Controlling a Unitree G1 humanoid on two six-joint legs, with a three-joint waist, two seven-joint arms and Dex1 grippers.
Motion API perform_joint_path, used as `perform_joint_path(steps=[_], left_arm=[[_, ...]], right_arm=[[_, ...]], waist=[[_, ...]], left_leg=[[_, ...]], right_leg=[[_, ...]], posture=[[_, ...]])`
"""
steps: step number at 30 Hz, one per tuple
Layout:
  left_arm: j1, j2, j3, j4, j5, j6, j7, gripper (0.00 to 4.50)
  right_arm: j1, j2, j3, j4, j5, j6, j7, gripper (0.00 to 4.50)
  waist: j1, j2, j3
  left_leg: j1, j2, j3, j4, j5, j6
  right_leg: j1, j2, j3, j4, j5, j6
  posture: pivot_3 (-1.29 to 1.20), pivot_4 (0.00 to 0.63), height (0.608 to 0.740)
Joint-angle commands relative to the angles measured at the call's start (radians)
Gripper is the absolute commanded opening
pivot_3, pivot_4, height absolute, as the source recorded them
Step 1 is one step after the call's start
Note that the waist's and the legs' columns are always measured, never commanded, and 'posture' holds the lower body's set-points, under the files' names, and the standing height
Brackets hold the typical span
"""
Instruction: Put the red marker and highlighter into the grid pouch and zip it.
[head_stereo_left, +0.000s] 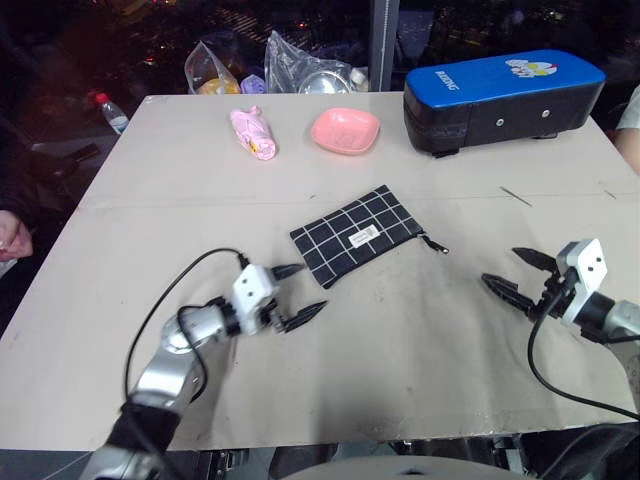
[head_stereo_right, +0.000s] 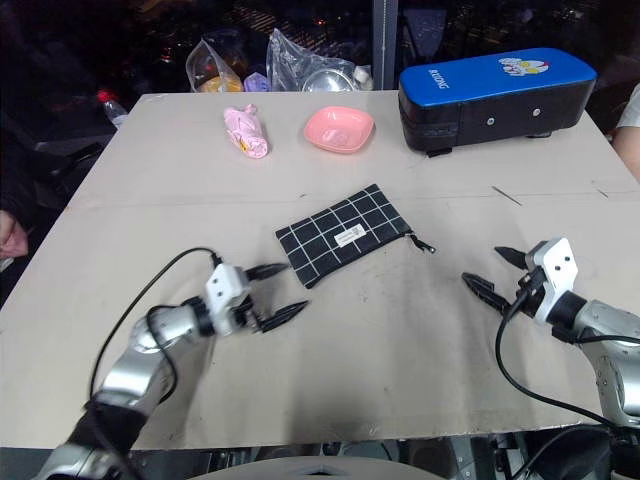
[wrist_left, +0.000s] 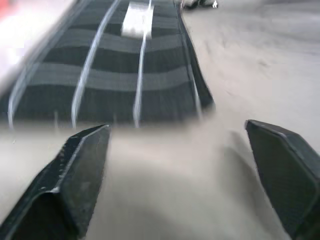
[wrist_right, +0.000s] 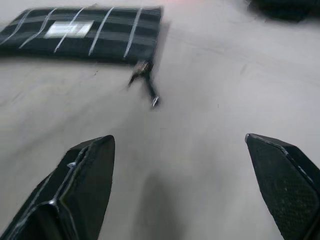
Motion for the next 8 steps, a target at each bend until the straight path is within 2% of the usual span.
perform_joint_path(steps=[1,4,6,8], left_arm=[[0.084,0.009,0.085,-0.141,-0.069,0.108,0.048,4.45],[0.14,-0.015,0.116,-0.185,-0.061,0.137,0.093,4.45],[0.153,-0.028,0.111,-0.2,-0.035,0.137,0.108,4.45],[0.147,-0.041,0.079,-0.185,0.046,0.075,0.122,4.45]], right_arm=[[-0.038,-0.031,-0.002,0.111,0.013,-0.125,0.146,4.33],[-0.102,-0.029,0.028,0.244,-0.032,-0.251,0.209,4.33],[-0.139,-0.032,0.045,0.309,-0.033,-0.264,0.248,4.33],[-0.19,-0.031,0.068,0.391,-0.049,-0.297,0.289,4.33]], waist=[[0.003,0.0,0.0],[0.004,0.0,0.0],[0.009,0.0,0.0],[0.012,0.0,0.0]], left_leg=[[0.0,0.0,0.0,0.0,0.0,0.0],[0.003,0.0,0.001,0.0,0.0,0.0],[0.005,0.0,0.002,0.0,0.0,0.0],[0.005,0.0,0.002,0.0,0.0,0.0]], right_leg=[[0.0,-0.001,0.0,0.0,-0.001,-0.002],[0.002,-0.002,0.001,0.0,-0.002,-0.003],[0.003,-0.002,0.001,0.0,-0.002,-0.003],[0.004,-0.002,0.001,0.0,-0.002,-0.003]], posture=[[0.0,0.15,0.726],[0.0,0.15,0.726],[0.0,0.15,0.726],[0.0,0.15,0.726]])
